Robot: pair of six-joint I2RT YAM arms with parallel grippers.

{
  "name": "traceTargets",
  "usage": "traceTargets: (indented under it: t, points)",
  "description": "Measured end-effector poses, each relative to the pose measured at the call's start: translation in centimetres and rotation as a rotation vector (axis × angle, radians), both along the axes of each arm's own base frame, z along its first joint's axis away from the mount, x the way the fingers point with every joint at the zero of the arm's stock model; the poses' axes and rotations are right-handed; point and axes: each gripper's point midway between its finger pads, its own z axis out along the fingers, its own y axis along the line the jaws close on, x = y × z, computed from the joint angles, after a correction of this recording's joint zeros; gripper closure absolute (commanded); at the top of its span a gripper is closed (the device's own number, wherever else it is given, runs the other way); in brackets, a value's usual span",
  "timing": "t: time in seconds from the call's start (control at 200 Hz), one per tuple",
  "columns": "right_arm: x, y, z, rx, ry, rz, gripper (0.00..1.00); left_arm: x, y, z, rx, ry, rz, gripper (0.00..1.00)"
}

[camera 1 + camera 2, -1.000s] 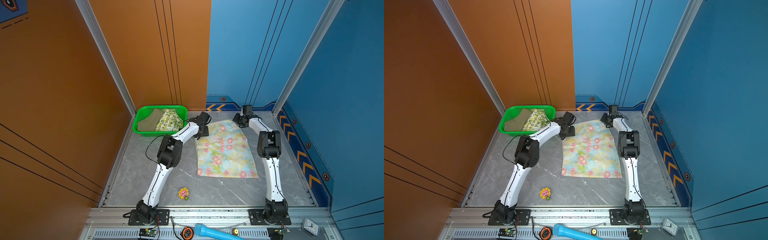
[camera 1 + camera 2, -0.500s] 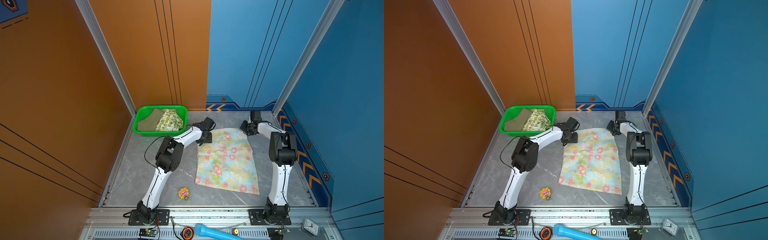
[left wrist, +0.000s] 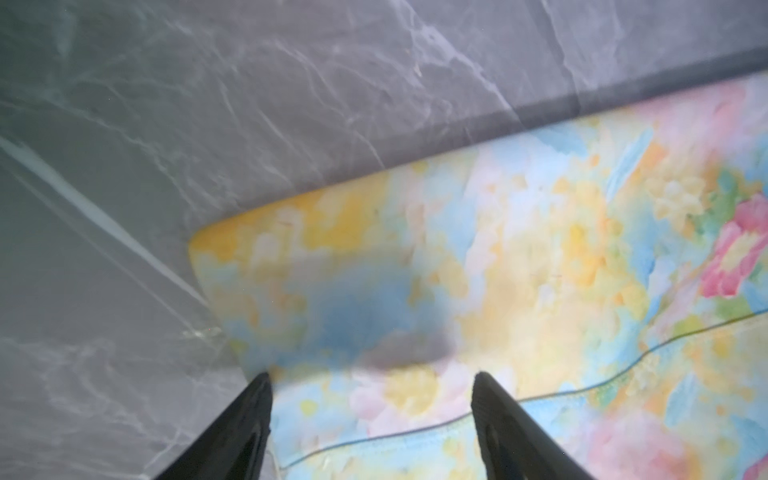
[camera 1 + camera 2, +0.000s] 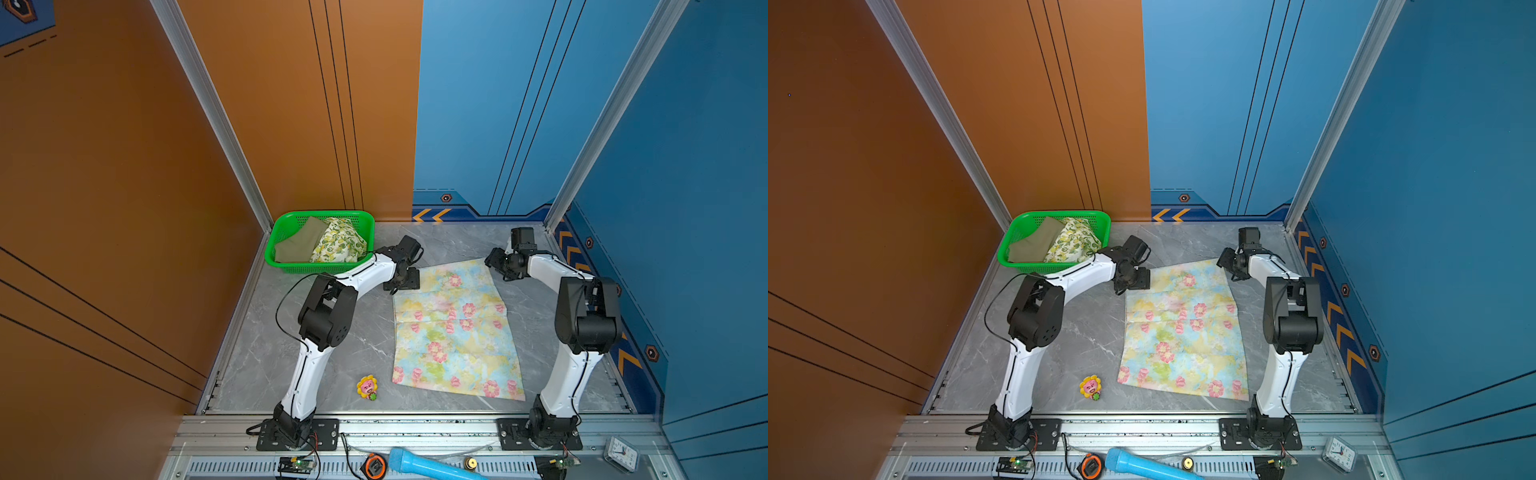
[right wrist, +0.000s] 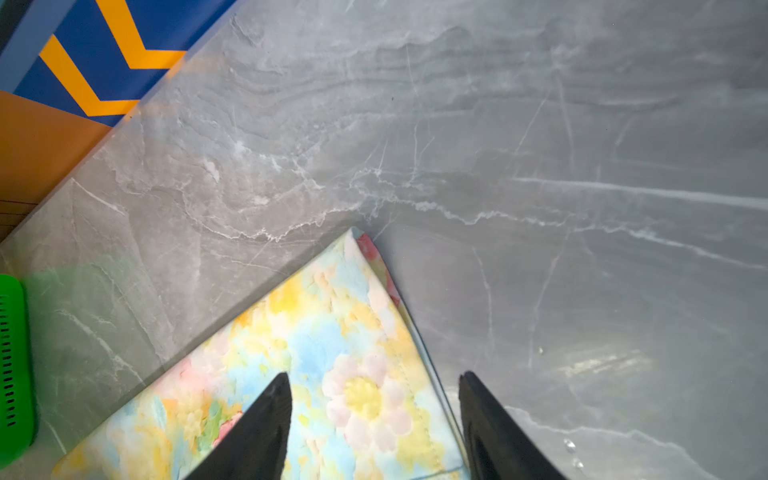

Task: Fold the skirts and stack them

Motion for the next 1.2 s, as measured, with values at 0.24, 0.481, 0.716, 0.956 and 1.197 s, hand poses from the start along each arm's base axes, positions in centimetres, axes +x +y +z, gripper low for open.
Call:
traceTargets:
  t: [0.24,0.481,0.716,0.956,1.197]
  points:
    - [0.1,-0.2,0.3,0.008,-0.006,0.001,0.36,3.1,2.9,1.6,-0.016,-0.043,0.07,0.26]
    - [1.8,0.2,-0.2,0.03,-0.012,0.018,0.38,5.9,2.6,1.0,-0.027,-0.072,0.078,0.32]
    - [2.5,0.4,-2.0,0.038,0.016,0.024,0.39,5.9,2.9,-1.2,-0.012,-0.037,0.081,0.34]
    - [2.6,0.6,-3.9,0.042,0.049,0.03,0.41,5.8,3.3,-1.6,-0.01,-0.028,0.084,0.53]
    - [4.4,2.0,-4.1,0.023,0.031,0.054,0.44,5.8,3.4,-1.9,-0.019,-0.025,0.075,0.86]
